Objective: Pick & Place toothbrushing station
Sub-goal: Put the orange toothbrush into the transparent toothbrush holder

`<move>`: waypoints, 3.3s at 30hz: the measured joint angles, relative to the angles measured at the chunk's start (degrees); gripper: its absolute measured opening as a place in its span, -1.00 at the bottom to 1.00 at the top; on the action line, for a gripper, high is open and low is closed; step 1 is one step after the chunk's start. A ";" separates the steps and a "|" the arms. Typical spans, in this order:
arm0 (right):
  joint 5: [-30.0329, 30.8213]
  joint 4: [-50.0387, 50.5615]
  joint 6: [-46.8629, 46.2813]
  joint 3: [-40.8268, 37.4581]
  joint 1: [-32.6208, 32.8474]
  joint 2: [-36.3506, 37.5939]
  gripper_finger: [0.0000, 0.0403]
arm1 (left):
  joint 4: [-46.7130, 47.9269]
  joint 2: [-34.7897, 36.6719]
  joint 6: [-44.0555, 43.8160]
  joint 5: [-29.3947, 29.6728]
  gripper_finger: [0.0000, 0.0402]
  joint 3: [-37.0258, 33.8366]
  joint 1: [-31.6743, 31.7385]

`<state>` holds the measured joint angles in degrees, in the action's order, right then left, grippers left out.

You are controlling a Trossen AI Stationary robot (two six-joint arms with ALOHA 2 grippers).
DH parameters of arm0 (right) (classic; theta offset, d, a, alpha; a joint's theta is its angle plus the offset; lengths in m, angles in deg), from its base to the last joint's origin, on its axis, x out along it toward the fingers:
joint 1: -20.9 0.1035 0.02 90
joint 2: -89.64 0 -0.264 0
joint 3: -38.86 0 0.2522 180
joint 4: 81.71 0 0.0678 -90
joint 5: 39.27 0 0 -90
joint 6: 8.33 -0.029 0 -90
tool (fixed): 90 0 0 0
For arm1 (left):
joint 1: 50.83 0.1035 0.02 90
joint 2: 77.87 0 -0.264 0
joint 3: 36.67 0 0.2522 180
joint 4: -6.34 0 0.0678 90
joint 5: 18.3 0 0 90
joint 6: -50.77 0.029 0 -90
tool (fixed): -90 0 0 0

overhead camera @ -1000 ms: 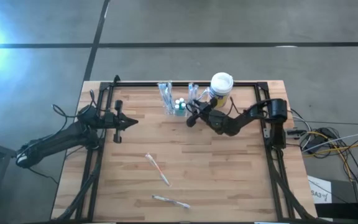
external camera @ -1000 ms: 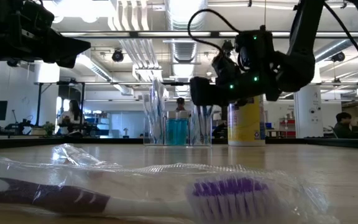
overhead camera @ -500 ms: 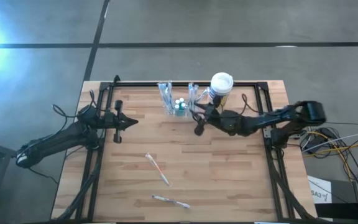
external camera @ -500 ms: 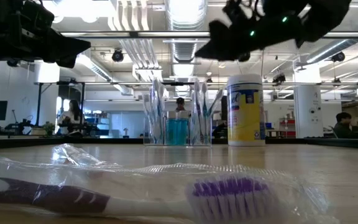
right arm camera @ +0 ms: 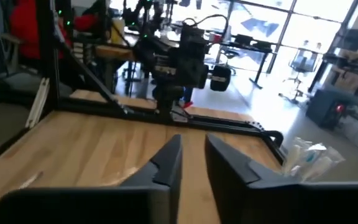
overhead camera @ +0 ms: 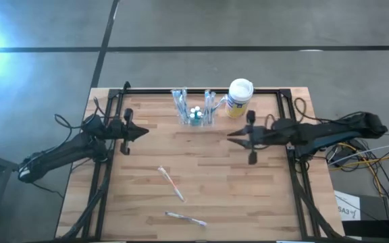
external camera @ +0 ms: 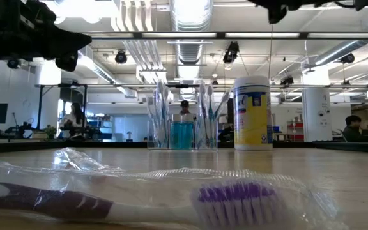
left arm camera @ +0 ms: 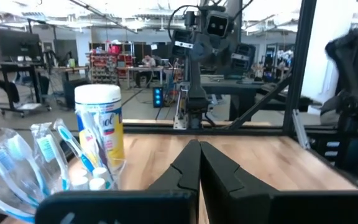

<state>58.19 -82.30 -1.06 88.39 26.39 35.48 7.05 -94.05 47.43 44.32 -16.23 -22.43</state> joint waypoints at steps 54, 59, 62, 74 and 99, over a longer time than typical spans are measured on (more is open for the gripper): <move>12.03 5.64 -2.32 -32.60 0.09 54.13 -0.96 | 6.68 0.37 -1.41 3.46 -0.96 0.37 0.00; 12.03 2.56 -1.49 -34.34 0.14 54.10 -0.96 | 6.64 0.37 -0.96 3.46 -0.96 0.00 0.00; 12.03 2.60 -0.46 -34.41 0.14 54.01 -0.96 | 6.63 0.37 -0.60 4.15 -0.96 -0.38 0.00; 12.05 1.81 6.64 -34.42 0.11 52.87 -0.96 | 5.67 0.37 -1.33 9.48 -0.96 -0.42 0.00; 25.61 -7.97 -1.51 -27.25 0.14 34.08 -0.96 | 6.81 4.82 -5.37 6.89 -0.96 5.40 0.00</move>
<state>83.80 -90.26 -2.57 61.13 26.53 69.56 13.85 -89.23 42.06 51.21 -10.83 -22.43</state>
